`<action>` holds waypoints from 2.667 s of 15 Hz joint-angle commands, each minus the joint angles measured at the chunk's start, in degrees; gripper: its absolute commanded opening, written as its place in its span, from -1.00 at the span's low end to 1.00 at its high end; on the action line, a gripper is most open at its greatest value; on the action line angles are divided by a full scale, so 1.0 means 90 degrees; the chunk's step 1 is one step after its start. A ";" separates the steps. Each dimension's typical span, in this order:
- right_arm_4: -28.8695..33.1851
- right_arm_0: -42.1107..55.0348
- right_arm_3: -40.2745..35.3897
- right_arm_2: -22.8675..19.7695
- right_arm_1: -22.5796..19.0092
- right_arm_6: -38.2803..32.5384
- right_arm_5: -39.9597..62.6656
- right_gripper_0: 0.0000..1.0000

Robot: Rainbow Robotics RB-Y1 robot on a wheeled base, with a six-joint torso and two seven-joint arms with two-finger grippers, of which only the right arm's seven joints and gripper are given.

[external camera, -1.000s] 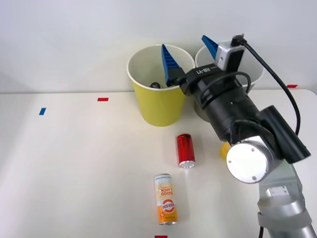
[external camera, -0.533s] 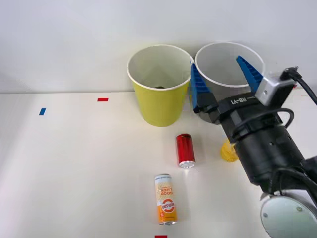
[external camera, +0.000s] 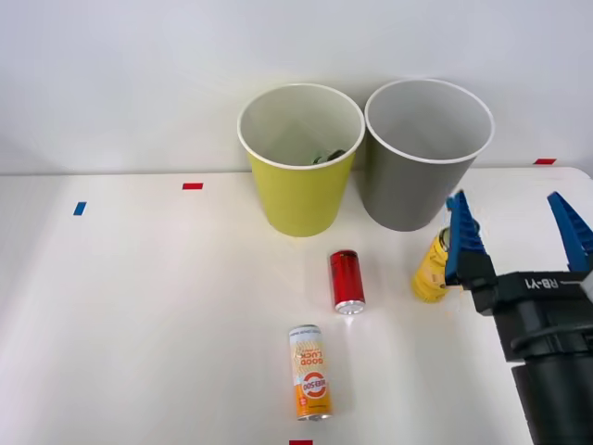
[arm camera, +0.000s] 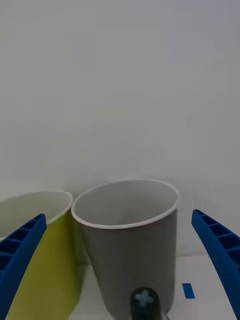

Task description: Put cans in the gray bin, plastic bottles in the light green bin

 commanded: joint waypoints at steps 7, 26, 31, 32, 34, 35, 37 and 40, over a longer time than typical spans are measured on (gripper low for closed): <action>0.0126 0.0745 0.0723 -0.0983 0.0035 -0.0090 -0.0406 1.00; 0.1903 0.1175 0.1221 -0.1462 0.0787 -0.0920 0.0629 1.00; 0.3944 0.0775 0.2081 -0.1423 0.1021 -0.3127 -0.0064 1.00; 0.4384 0.0794 0.2139 -0.1423 0.1109 -0.3713 -0.0142 1.00; 0.5204 0.0843 0.2247 -0.1423 0.1236 -0.4836 -0.0308 1.00; 0.5507 0.0853 0.2305 -0.1413 0.1256 -0.5246 -0.0406 1.00; 0.6132 0.0882 0.2442 -0.1423 0.1256 -0.5969 -0.0699 1.00; 0.6825 0.1058 0.2637 -0.1452 0.1256 -0.6770 -0.1265 1.00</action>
